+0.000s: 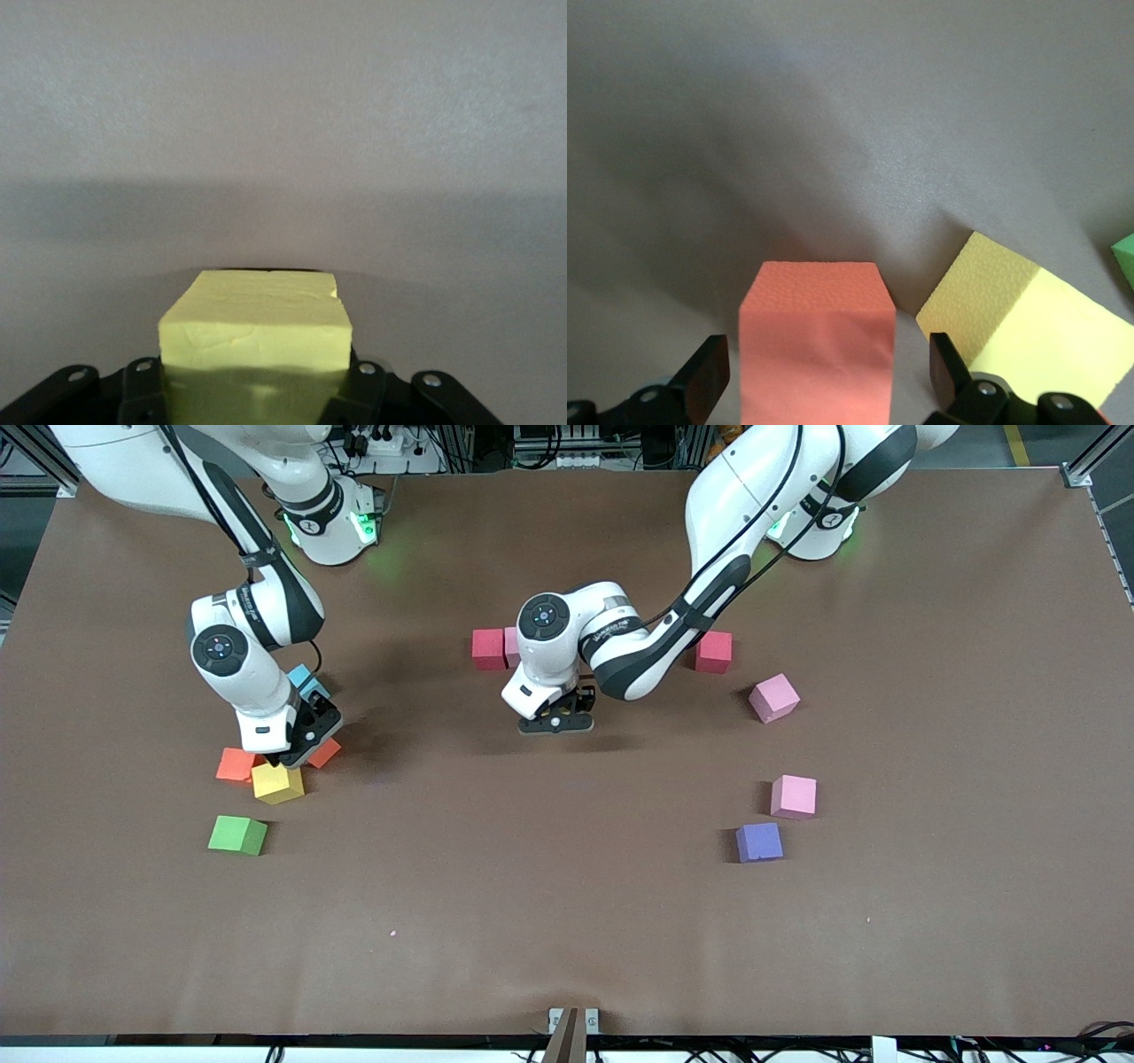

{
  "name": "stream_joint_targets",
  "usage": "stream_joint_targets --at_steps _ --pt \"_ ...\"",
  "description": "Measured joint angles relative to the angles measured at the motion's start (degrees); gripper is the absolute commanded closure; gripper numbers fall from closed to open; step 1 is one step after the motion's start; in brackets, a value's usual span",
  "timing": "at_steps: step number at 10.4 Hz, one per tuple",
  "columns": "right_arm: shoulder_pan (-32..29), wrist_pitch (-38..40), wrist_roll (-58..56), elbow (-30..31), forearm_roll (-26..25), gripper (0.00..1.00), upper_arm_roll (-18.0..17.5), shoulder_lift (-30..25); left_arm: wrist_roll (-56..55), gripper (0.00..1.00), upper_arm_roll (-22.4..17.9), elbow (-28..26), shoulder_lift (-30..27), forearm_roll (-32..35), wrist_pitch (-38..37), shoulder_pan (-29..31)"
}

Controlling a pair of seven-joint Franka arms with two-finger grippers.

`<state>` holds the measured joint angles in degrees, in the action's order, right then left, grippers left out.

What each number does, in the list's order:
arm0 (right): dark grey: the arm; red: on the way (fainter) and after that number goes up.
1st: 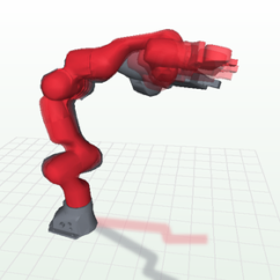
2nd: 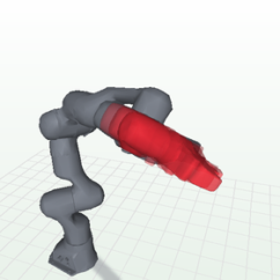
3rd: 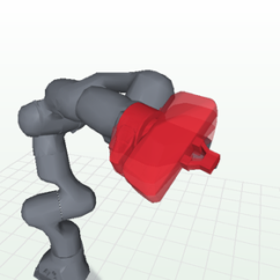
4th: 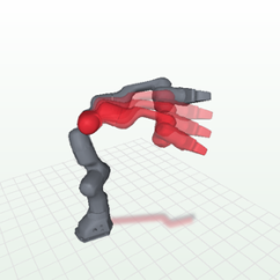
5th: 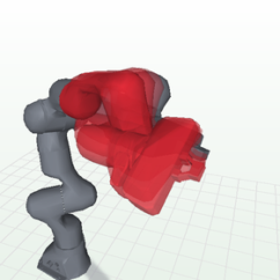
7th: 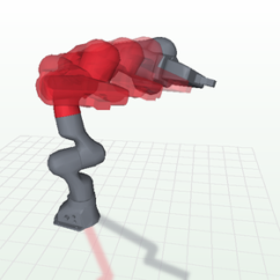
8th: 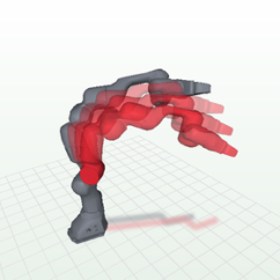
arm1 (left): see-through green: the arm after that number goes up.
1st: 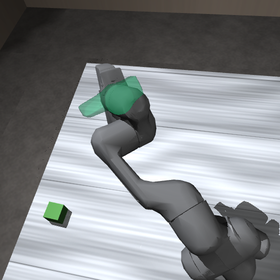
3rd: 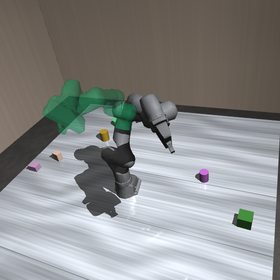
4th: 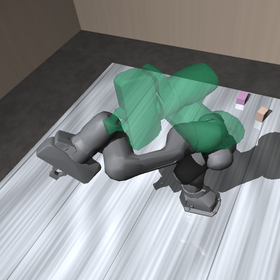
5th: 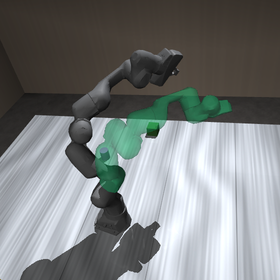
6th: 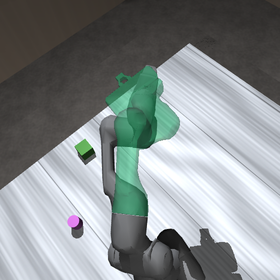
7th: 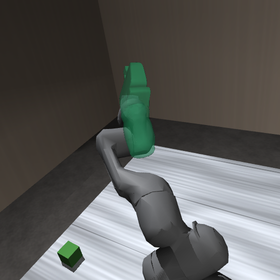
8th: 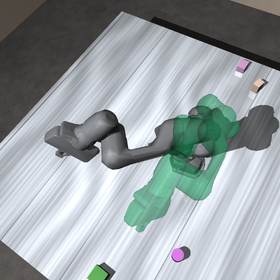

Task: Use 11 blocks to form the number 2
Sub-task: 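Set yellow against cyan with the left gripper while the right gripper lifts orange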

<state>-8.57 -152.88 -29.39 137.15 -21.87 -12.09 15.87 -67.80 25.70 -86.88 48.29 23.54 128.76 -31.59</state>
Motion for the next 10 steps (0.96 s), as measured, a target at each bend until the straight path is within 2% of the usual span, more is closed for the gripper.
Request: stream_joint_targets --at_steps 3,4,5,6,8,9,10 --pt "-0.29 -2.31 -0.27 0.03 -0.42 0.00 0.00 2.01 0.00 0.82 0.00 -0.11 0.57 0.00 -0.02 -0.36" --pt "-0.44 -2.55 -0.29 0.02 -0.50 0.05 0.00 2.28 0.00 0.82 0.00 -0.13 0.57 0.00 -0.04 -0.37" --pt "-0.57 -2.61 -0.34 0.02 -0.55 0.16 0.00 2.34 0.00 0.82 0.00 -0.15 0.57 0.00 -0.04 -0.38" --pt "-0.65 -2.63 -0.35 0.01 -0.56 0.23 0.00 2.34 0.00 0.82 0.00 -0.15 0.56 0.00 -0.05 -0.40" --pt "-0.67 -2.64 -0.38 -0.11 -0.60 0.46 0.00 2.31 0.00 0.82 0.00 -0.16 0.56 0.00 -0.13 -0.47" --pt "-0.67 -2.66 -0.38 -0.22 -0.61 0.54 -0.02 2.18 0.00 0.82 0.02 -0.16 0.56 0.00 -0.17 -0.53" --pt "-0.67 -2.69 -0.39 -0.37 -0.65 0.57 -0.11 1.78 0.00 0.82 0.03 -0.16 0.56 0.00 -0.23 -0.61"
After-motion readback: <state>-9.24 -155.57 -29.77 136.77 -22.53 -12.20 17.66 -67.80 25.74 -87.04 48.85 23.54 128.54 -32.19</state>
